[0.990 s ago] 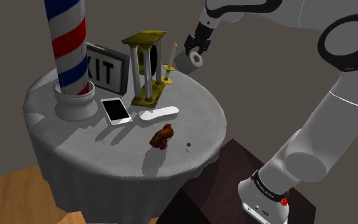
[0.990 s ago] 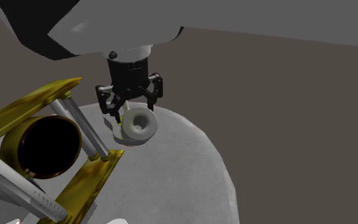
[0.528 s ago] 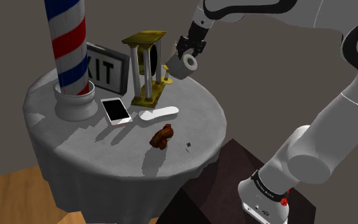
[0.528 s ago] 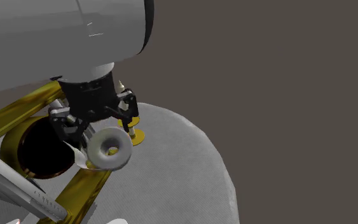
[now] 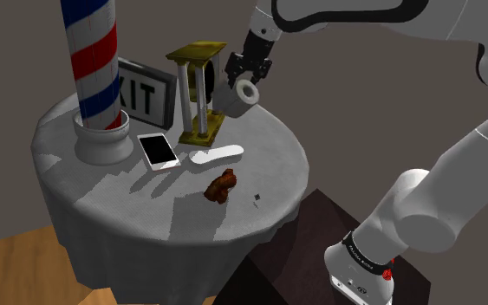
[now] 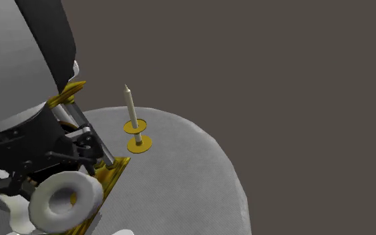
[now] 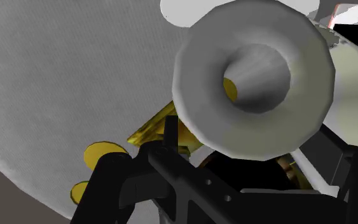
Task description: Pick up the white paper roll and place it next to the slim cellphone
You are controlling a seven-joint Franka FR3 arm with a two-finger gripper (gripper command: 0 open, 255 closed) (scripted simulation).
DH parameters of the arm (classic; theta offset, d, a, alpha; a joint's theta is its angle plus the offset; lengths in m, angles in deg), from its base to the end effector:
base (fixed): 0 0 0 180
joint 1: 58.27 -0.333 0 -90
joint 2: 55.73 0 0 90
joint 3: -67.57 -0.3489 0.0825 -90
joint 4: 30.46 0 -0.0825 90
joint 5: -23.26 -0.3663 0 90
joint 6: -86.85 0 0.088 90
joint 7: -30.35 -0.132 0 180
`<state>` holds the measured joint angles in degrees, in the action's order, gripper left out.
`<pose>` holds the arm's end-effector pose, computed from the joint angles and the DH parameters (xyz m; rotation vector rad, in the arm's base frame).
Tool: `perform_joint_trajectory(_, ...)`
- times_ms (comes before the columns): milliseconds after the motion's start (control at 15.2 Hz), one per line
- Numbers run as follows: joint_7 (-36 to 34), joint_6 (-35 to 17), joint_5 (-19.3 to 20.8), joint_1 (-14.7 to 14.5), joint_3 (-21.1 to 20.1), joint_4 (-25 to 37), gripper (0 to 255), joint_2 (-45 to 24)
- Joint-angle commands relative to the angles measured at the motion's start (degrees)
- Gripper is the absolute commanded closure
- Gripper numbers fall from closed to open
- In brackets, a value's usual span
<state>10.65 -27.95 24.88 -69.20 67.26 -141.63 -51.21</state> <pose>0.5253 0.1021 0.5432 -3.1141 0.2146 -0.2255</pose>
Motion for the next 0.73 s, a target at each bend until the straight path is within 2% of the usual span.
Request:
perform_joint_trajectory(0,-3.20,-0.01,0.31,-1.36,-1.64,-0.66,255,0.62)
perform_joint_trajectory(660,-17.44,1.03,1.66,-7.45,-9.33,0.08,255,0.27)
